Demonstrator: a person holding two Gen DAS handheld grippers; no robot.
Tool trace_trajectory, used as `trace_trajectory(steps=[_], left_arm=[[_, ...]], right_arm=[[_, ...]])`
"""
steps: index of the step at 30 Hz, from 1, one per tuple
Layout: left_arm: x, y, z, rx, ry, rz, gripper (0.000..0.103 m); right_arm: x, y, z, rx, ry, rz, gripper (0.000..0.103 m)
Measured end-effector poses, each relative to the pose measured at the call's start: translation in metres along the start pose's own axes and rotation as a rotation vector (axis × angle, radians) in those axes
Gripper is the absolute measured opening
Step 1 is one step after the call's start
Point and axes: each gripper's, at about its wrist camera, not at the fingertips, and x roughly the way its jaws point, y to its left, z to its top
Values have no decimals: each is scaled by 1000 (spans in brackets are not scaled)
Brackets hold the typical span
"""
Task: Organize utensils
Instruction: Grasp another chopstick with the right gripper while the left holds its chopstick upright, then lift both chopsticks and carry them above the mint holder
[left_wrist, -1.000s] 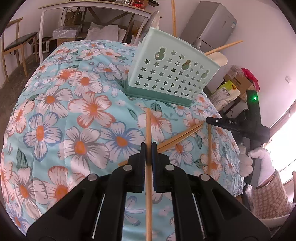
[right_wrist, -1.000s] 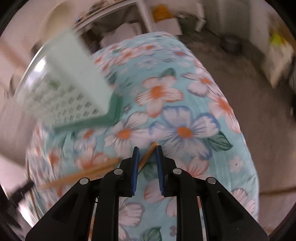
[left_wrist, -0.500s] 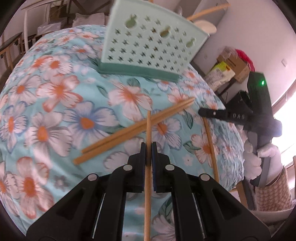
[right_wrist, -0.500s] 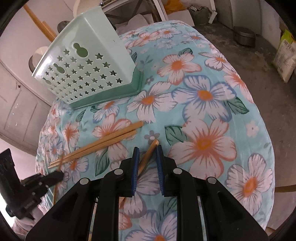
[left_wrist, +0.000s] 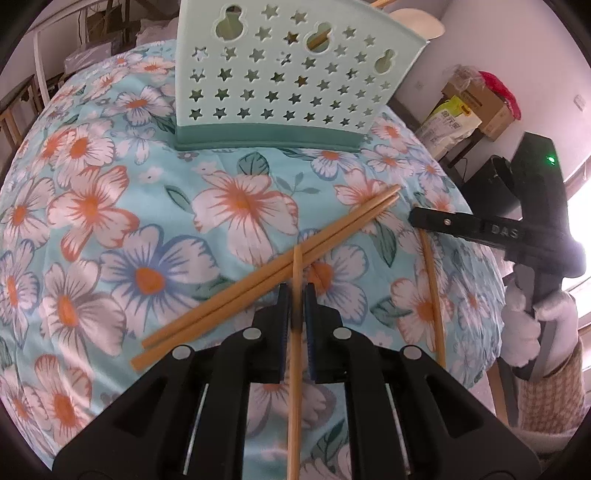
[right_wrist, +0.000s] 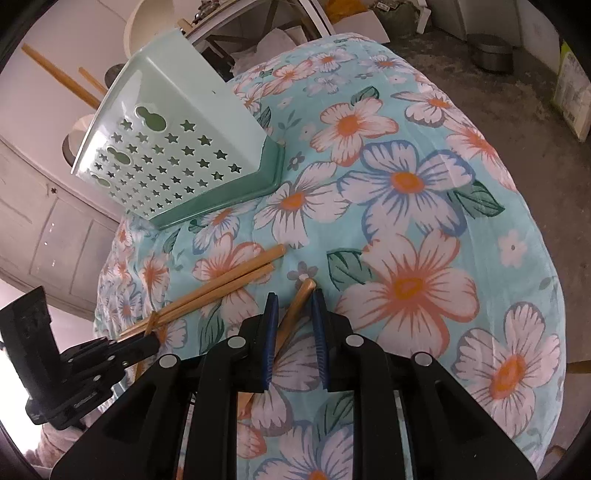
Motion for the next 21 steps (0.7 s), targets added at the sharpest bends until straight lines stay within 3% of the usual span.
trace_trajectory(steps=[6,10,21], left_arm=[[2,1,5,-20,-2,8,5],[-11,8,6,-71,-28,-40,5],[-105,29,35,-151,-285,-148,5]], right_arm=[[-1,-2,0,16,-4,9,17],[-5,-5,1,51,-7,56,13],[-75,38,20,-45,-195,137,6]])
